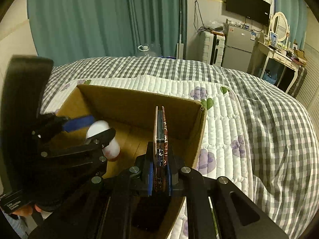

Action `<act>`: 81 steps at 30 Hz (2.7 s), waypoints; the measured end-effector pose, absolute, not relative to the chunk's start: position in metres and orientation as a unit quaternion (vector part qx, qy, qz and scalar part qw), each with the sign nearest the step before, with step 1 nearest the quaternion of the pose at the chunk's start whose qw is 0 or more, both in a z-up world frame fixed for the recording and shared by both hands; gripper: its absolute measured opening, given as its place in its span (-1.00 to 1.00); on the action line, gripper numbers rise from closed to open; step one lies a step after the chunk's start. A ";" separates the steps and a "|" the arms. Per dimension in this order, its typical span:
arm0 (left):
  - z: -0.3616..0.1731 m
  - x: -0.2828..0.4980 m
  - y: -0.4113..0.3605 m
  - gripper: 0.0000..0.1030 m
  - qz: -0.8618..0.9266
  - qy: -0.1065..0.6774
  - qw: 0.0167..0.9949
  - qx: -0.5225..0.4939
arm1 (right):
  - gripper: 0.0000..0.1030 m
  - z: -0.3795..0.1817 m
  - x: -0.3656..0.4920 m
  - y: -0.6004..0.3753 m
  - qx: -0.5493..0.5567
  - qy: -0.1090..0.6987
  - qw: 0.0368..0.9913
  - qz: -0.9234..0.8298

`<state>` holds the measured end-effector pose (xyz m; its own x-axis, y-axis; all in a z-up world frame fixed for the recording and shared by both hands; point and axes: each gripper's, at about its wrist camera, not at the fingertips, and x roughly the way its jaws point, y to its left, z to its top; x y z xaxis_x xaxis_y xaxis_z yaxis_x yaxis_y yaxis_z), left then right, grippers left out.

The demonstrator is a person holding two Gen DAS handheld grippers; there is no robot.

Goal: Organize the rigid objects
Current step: 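Lower the bottle and card case into the box and open both grippers, then grasp the white square charger with the right gripper while the left gripper grasps the black cylinder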

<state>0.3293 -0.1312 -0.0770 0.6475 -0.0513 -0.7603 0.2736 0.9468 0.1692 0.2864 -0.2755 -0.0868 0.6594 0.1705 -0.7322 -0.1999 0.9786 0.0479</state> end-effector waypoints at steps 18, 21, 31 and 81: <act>0.032 0.251 -0.074 0.36 -0.058 0.327 0.939 0.092 | 0.23 -0.028 0.263 -0.252 -0.025 0.366 0.927 0.076; 0.046 0.228 -0.061 0.54 -0.056 0.313 0.945 0.078 | 0.23 -0.005 0.238 -0.248 -0.035 0.354 0.932 0.071; 0.047 0.160 -0.035 0.66 -0.048 0.311 0.946 0.075 | 0.80 0.033 0.141 -0.232 -0.047 0.327 0.940 0.086; -0.165 0.187 -0.042 0.04 0.011 0.512 0.858 0.046 | 0.03 -0.186 0.151 -0.216 -0.054 0.512 0.851 0.103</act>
<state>0.1866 -0.0421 -0.1648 0.4753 0.0654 -0.8774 0.0280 0.9956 0.0894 0.1507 -0.2155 -0.1859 0.4537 0.1207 -0.8829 -0.2314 0.9728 0.0141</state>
